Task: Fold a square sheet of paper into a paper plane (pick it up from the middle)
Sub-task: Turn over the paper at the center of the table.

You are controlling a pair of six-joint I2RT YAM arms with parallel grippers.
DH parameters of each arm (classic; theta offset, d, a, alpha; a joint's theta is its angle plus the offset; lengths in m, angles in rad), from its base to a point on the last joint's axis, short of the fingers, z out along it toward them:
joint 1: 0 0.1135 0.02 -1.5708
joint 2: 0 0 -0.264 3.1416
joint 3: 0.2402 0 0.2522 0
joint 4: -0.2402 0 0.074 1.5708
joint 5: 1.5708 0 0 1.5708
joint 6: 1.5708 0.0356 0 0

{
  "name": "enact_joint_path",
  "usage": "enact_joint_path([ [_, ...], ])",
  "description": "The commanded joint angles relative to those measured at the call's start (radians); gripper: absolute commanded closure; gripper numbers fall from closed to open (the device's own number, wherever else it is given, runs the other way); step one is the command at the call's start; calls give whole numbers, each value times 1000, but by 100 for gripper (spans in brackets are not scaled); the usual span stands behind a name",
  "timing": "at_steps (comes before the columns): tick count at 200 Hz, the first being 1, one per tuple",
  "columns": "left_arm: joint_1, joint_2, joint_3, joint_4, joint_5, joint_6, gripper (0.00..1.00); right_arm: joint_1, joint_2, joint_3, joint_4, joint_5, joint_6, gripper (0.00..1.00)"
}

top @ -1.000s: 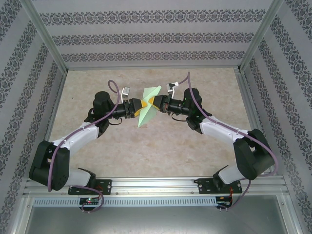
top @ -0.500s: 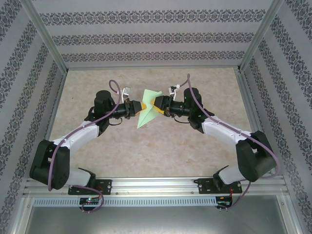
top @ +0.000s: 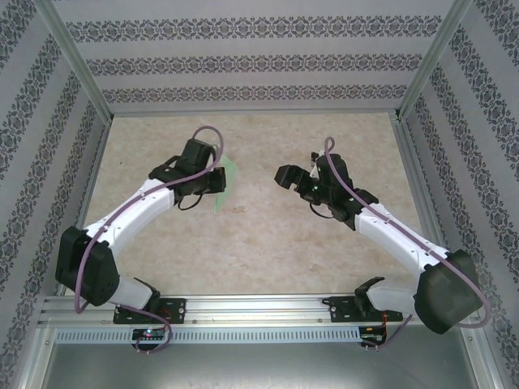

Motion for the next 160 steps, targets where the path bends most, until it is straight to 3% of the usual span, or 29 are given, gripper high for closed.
enact_joint_path([
  [1, -81, 89, 93, -266, -419, 56, 93, 1, -46, -33, -79, 130, -20, 5],
  [20, -132, 185, 163, -350, -540, 16, 94, -1, -68, -54, -97, 155, -9, 5],
  [42, -175, 279, 220, -384, -591, -16, 94, -3, -77, -72, -139, 198, -1, 8],
  [76, -205, 431, 317, -359, -546, -23, 89, -2, -47, -53, -224, 263, -29, 12],
  [96, -203, 475, 345, -275, -423, -19, 78, -3, -36, -44, -242, 268, -52, 12],
  [112, -177, 485, 352, -188, -255, 18, 69, -5, -31, -18, -265, 263, -76, 13],
  [135, -99, 467, 335, -93, -39, 41, 61, -1, -17, 2, -264, 248, -83, 14],
  [160, -5, 378, 240, 31, 152, 36, 42, 40, 40, 40, -235, 241, -69, 18],
])
